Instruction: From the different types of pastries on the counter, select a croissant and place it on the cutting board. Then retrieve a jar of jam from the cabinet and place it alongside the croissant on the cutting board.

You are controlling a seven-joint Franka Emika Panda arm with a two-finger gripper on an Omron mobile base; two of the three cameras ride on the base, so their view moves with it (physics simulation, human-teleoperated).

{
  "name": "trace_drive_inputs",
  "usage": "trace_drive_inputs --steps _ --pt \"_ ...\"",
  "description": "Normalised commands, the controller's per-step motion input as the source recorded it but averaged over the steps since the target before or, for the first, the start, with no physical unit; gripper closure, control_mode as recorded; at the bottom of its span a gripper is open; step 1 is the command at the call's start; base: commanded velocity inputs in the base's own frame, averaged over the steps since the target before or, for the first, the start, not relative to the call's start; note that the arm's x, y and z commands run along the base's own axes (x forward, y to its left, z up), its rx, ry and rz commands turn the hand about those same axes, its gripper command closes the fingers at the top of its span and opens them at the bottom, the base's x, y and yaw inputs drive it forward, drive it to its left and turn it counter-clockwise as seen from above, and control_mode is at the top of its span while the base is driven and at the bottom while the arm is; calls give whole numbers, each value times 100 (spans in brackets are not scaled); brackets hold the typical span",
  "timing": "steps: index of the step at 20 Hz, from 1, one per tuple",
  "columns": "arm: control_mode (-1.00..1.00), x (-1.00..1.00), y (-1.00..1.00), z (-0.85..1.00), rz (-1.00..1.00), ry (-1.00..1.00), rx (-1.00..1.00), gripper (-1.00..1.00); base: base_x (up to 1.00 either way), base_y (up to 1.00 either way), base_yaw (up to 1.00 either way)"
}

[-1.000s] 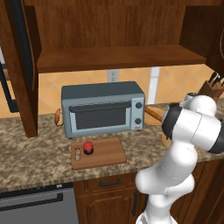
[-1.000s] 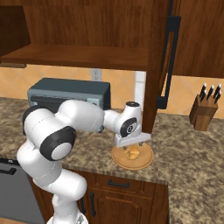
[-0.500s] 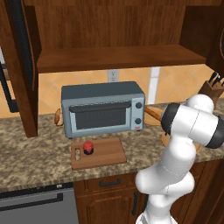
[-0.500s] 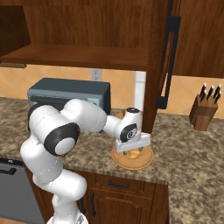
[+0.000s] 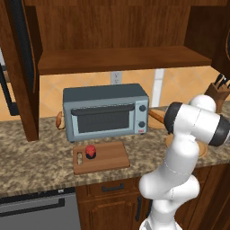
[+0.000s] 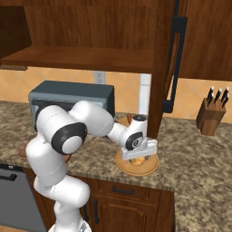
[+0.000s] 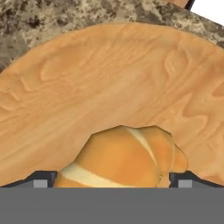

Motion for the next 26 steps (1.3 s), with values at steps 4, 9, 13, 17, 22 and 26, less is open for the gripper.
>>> trace_drive_inputs --steps 4,9,13,17,22,26 --pt "-100 0 0 -2 -8 0 3 100 0 0 0" --pt "-100 0 0 37 -1 0 0 100 0 0 0" --pt "-100 0 18 32 0 4 0 100 0 0 0" --pt "-100 0 68 31 0 8 0 100 0 0 0" --pt "-100 -5 87 32 0 11 0 100 0 0 0" --pt "-100 -35 79 10 0 1 0 100 0 0 0"
